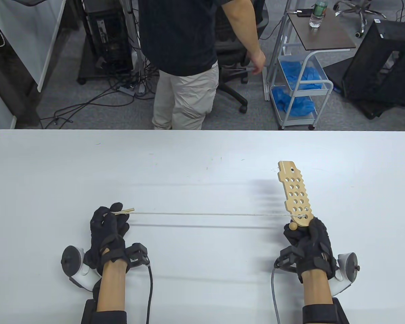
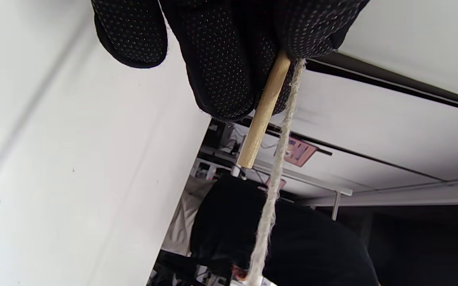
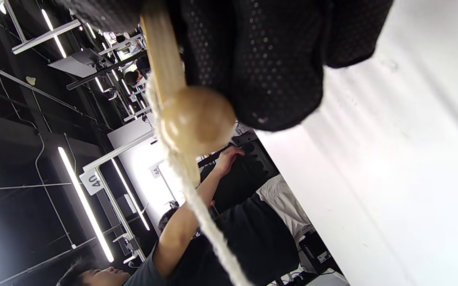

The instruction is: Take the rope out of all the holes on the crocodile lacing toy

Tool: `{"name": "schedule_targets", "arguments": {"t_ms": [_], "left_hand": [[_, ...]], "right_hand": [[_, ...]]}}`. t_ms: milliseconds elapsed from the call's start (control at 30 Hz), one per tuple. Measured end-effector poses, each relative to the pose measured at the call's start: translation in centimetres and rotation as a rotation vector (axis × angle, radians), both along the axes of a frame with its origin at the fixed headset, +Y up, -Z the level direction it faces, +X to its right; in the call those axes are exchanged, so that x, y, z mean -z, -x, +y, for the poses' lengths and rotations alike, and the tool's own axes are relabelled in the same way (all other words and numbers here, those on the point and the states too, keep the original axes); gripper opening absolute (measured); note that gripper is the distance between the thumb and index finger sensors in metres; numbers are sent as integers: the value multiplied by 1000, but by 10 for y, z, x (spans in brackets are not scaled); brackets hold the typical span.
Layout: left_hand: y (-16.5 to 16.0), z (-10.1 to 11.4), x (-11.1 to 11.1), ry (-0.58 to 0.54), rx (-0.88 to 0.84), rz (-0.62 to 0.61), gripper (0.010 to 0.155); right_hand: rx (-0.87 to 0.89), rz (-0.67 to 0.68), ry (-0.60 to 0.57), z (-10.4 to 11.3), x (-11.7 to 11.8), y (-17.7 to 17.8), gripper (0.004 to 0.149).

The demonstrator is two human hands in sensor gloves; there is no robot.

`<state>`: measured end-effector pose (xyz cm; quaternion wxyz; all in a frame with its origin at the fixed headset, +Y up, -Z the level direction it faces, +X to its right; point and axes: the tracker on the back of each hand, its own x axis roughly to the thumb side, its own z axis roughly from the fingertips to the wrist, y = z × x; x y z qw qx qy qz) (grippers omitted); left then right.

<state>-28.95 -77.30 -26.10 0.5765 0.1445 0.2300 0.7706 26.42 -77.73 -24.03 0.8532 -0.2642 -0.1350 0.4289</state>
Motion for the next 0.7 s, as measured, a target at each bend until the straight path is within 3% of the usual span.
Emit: {"name": "schedule_targets", "arguments": {"t_ms": [300, 467, 700], "left_hand": [[-1, 3, -2, -11, 6, 22, 47], [5, -2, -7, 5, -51, 95, 47], [6, -6, -9, 15, -116, 119, 47]], "right_hand": [[-11, -36, -3, 3, -3, -3, 46], [-51, -114, 40, 2, -10, -15, 46], [61, -143, 28, -4, -12, -13, 46]]}}
